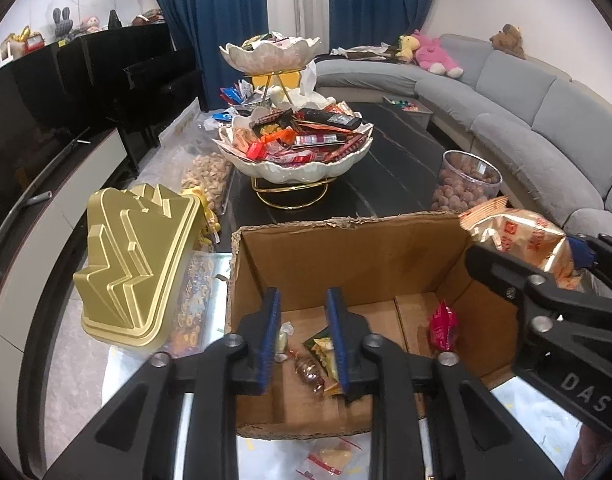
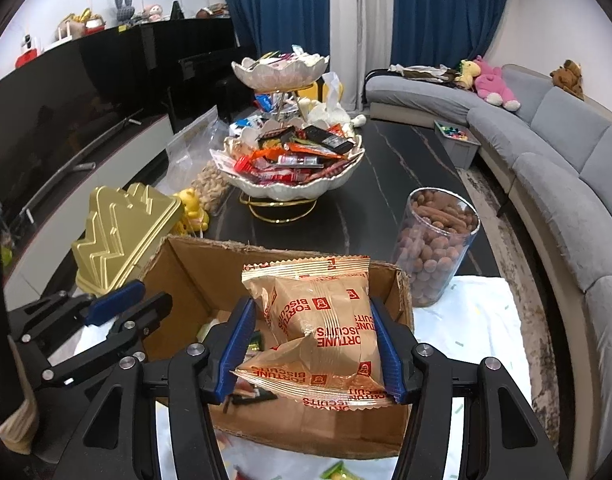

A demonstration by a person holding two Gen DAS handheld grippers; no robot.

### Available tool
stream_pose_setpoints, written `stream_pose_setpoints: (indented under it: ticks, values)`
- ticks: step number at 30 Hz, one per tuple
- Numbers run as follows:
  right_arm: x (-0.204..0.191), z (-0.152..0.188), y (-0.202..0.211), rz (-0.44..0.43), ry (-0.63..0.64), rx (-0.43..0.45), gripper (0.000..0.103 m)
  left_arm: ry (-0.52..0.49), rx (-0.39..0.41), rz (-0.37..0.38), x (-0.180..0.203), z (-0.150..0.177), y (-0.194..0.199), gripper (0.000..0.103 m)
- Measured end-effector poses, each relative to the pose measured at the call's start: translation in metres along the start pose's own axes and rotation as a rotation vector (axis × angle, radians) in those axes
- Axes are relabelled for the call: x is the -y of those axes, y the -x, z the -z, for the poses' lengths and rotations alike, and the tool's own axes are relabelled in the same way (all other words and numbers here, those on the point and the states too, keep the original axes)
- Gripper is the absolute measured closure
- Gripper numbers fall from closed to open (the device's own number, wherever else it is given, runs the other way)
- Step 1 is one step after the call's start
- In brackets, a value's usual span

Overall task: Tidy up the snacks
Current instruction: 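Open both tools to drop candy and biscuit bag into the box, then withdraw both tools from the box toward the snacks on the cloth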

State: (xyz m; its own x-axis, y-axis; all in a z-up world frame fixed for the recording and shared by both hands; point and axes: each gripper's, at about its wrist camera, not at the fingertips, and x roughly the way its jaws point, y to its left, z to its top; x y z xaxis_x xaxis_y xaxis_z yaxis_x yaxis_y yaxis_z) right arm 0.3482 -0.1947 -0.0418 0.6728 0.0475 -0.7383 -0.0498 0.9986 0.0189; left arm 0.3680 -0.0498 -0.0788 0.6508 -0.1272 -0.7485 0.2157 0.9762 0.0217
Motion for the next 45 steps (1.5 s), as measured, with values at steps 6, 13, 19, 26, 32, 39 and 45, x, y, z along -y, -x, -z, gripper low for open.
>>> stream_pose_setpoints:
  ticks: [6, 13, 19, 26, 32, 39, 45]
  values:
    - [0.003, 0.001, 0.008, 0.036, -0.005, 0.029, 0.021, 0.017, 0.009, -0.016, -0.004, 0.0, 0.007, 0.042]
    - [0.007, 0.001, 0.018, 0.048, -0.015, 0.041, 0.021, 0.016, 0.031, -0.04, -0.008, 0.0, 0.017, 0.039]
    - [0.007, 0.001, 0.031, 0.052, -0.01, 0.063, 0.021, 0.014, 0.041, -0.043, -0.007, 0.001, 0.027, 0.037]
    - [0.007, 0.002, 0.048, 0.055, -0.006, 0.087, 0.021, 0.011, 0.067, -0.05, -0.004, 0.003, 0.043, 0.037]
    - [0.007, 0.005, 0.061, 0.061, 0.007, 0.106, 0.021, 0.03, 0.083, -0.047, -0.006, 0.007, 0.057, 0.037]
    - [0.008, 0.015, 0.072, 0.065, 0.005, 0.114, 0.021, 0.048, 0.086, -0.053, -0.008, 0.013, 0.069, 0.037]
    - [0.011, 0.026, 0.08, 0.069, 0.003, 0.113, 0.021, 0.056, 0.083, -0.051, -0.004, 0.02, 0.075, 0.037]
